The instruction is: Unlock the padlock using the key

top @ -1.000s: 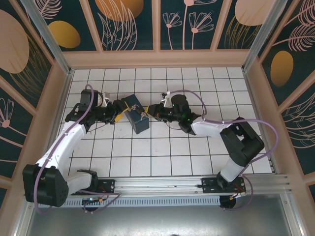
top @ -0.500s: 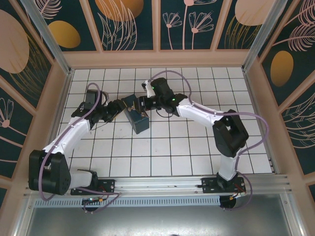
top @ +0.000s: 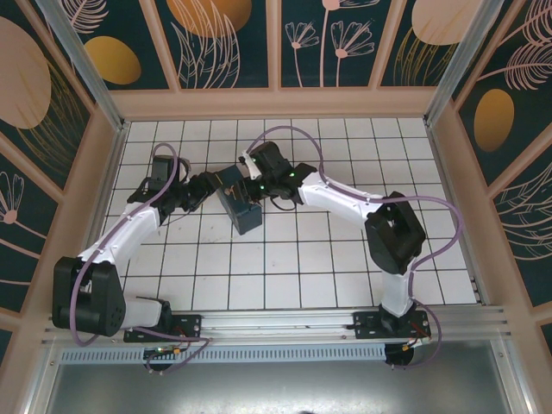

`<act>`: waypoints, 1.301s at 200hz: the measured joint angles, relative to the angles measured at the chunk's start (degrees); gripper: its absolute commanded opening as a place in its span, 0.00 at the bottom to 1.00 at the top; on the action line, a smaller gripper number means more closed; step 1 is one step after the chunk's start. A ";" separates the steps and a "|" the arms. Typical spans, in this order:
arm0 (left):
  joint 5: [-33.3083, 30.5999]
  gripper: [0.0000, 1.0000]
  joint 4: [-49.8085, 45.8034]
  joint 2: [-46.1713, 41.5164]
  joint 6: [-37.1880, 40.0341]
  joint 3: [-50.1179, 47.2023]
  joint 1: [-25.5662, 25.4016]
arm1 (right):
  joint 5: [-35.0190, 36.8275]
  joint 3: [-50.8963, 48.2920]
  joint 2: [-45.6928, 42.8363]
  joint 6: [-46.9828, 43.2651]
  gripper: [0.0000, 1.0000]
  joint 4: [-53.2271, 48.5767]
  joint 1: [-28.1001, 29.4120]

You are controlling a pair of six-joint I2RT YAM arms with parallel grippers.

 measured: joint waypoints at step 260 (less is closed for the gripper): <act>1.25 0.62 0.35 -0.92 -0.07 3.32 0.00 | 1.86 6.73 -1.27 -1.18 0.20 -12.35 0.33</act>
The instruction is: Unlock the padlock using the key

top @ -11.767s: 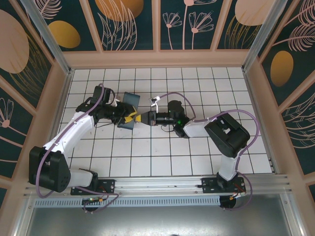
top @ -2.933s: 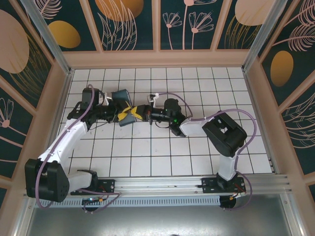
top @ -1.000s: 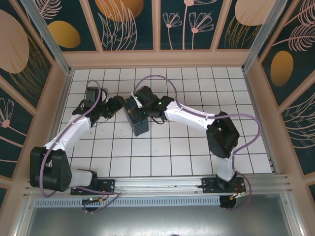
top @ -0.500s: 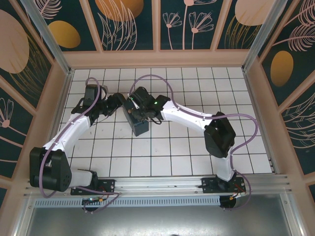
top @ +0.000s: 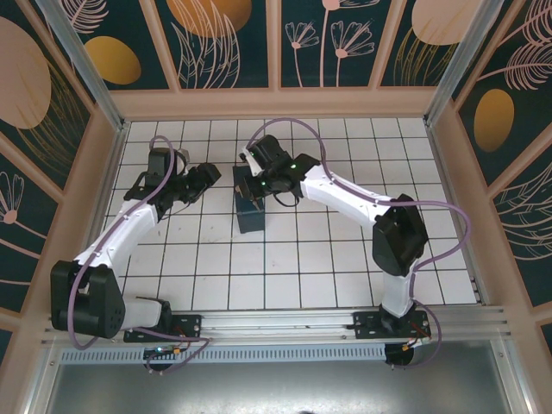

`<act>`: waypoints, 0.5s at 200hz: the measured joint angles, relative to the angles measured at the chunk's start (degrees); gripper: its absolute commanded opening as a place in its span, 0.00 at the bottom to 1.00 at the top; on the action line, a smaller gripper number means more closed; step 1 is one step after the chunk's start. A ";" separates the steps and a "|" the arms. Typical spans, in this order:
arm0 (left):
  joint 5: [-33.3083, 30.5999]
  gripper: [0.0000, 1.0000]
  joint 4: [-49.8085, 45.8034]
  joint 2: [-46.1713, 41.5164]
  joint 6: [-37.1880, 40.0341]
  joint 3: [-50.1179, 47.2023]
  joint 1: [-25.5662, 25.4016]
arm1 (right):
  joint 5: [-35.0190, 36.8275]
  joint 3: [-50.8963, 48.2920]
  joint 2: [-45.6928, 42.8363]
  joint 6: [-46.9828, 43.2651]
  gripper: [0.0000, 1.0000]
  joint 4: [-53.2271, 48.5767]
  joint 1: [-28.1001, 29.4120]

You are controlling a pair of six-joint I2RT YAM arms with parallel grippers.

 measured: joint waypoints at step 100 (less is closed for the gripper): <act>2.08 0.61 0.57 -0.72 0.02 -0.98 -0.48 | 2.12 0.28 0.09 0.90 0.15 -0.28 0.92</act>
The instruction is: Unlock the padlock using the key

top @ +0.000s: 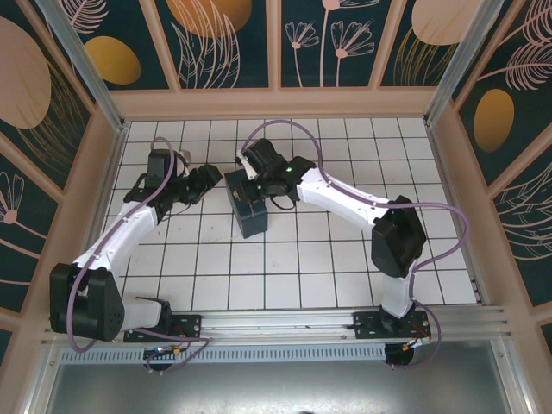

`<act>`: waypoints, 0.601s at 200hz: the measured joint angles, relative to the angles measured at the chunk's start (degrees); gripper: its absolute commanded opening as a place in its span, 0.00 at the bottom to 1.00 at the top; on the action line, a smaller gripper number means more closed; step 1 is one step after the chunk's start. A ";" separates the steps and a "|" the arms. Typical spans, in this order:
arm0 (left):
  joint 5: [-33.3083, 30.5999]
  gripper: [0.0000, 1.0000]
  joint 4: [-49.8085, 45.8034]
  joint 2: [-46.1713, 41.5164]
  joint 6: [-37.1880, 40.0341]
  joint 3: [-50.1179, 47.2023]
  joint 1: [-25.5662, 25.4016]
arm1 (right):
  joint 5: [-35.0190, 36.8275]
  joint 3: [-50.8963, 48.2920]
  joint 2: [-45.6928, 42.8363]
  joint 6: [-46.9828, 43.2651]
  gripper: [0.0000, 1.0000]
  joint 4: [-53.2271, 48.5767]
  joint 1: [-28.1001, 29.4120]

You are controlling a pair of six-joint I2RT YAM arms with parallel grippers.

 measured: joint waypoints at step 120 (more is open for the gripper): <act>-4.55 0.59 2.64 6.78 -0.90 0.50 -2.64 | -7.19 -13.70 -2.84 16.57 0.16 20.55 -6.23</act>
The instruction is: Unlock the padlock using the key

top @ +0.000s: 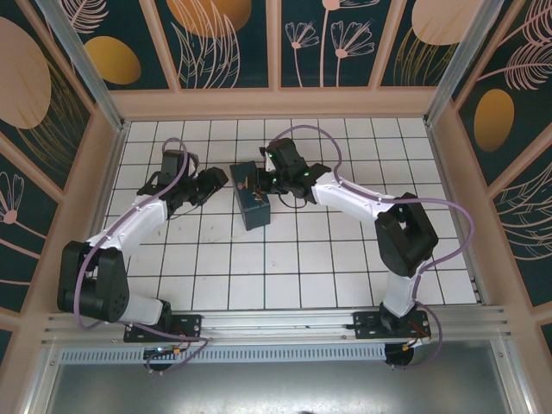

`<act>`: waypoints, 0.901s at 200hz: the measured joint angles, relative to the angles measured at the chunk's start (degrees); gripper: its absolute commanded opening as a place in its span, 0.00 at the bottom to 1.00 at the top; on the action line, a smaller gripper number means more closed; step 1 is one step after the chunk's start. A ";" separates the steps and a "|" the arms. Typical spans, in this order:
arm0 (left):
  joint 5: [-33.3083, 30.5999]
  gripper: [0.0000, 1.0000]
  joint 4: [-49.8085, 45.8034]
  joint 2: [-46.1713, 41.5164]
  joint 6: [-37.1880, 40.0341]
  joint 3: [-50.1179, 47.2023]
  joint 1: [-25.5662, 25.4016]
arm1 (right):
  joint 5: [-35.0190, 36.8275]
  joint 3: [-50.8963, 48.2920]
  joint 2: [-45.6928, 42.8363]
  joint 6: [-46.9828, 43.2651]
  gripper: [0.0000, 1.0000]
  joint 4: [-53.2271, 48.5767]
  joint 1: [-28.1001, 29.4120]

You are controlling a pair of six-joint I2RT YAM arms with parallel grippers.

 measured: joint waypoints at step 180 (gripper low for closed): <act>-5.60 0.62 -4.13 -5.22 1.22 -1.03 -0.57 | -1.73 -4.26 -10.99 -1.14 0.20 1.53 -13.51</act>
